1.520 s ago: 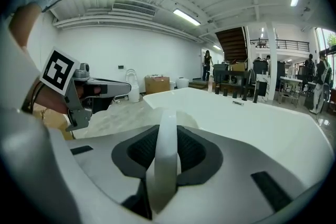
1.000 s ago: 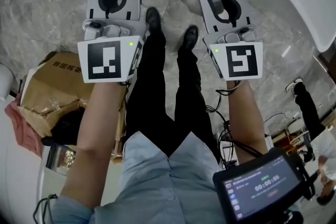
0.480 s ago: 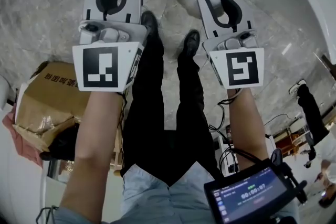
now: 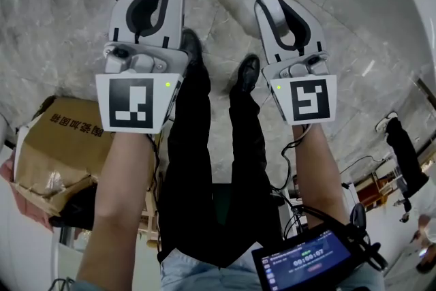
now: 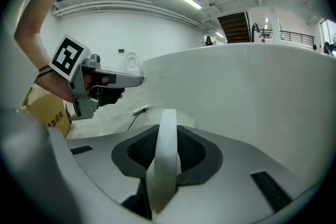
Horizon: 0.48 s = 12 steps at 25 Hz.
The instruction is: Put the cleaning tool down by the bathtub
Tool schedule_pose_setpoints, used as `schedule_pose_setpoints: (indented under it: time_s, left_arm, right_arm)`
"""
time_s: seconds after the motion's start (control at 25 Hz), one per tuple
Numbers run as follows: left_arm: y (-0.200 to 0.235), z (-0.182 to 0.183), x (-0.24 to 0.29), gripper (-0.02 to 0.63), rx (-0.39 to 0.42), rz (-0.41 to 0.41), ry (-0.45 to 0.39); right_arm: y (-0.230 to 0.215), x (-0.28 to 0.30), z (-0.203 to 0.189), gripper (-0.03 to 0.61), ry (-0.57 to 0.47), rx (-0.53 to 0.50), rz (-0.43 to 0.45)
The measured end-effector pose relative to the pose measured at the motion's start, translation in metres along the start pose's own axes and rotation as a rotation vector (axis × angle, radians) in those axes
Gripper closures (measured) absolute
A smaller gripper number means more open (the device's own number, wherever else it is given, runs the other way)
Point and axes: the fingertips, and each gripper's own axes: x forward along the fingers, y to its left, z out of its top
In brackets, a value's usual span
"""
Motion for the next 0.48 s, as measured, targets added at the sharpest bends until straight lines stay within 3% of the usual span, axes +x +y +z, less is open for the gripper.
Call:
schedule_pose_setpoints:
  time_s: [0.32,0.48]
  left_arm:
    - [-0.003,0.003,0.0,0.6,0.016,-0.027,-0.031]
    - [-0.004,-0.008,-0.005,0.6,-0.015,-0.035,-0.042]
  right_arm:
    - [-0.011,-0.003,-0.001,0.472,0.007,-0.048,-0.024]
    - [-0.018,-0.007,-0.013,0.472,0.063,-0.071,-0.021]
